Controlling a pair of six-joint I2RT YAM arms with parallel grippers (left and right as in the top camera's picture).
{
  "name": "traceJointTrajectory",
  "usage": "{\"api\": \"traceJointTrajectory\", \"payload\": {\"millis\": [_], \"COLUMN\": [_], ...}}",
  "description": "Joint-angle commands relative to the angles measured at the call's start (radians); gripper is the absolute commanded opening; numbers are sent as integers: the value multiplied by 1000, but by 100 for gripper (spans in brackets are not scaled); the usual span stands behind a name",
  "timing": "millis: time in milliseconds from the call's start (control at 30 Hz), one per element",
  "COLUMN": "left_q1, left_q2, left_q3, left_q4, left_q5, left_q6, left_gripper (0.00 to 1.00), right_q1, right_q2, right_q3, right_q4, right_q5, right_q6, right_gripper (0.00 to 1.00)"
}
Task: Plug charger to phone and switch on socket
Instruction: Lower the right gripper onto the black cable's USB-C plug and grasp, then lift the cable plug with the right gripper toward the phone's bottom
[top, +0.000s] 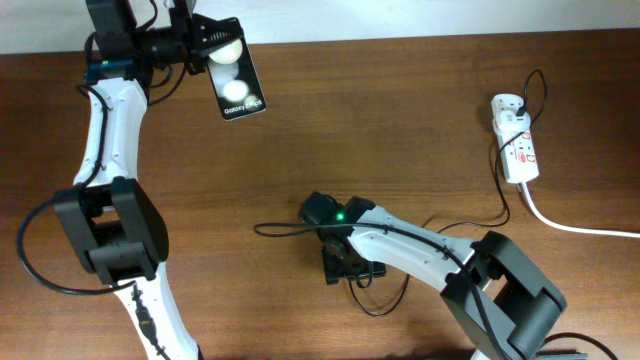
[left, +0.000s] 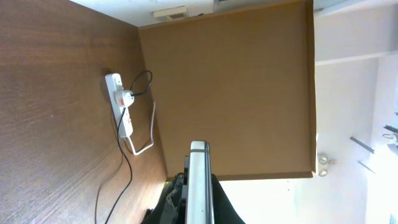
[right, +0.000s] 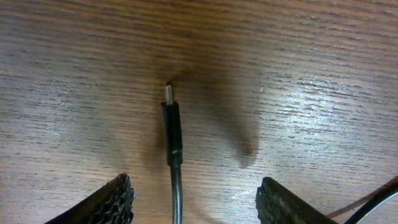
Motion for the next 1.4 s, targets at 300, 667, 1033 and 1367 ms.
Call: {"api": "traceJointTrajectory", "payload": {"millis": [300, 667, 1033, 1367], "left_q1": [1, 1, 1, 1], "left_q2": [-38, -38, -38, -38], "left_q3": [16, 16, 16, 16], "left_q4": [3, 2, 2, 2], "left_q5": [11, 12, 12, 12], "left_q6": [13, 12, 12, 12], "left_gripper": [0, 0, 0, 0], "right_q1": [-42, -42, -43, -43], "right_q2": [36, 36, 36, 36], "right_q3": [-3, -3, -1, 1], "right_q4": [47, 50, 88, 82], "right_q5": [-6, -10, -7, -12], "right_q6": [-56, -64, -64, -68], "right_gripper": [50, 15, 30, 4]}}
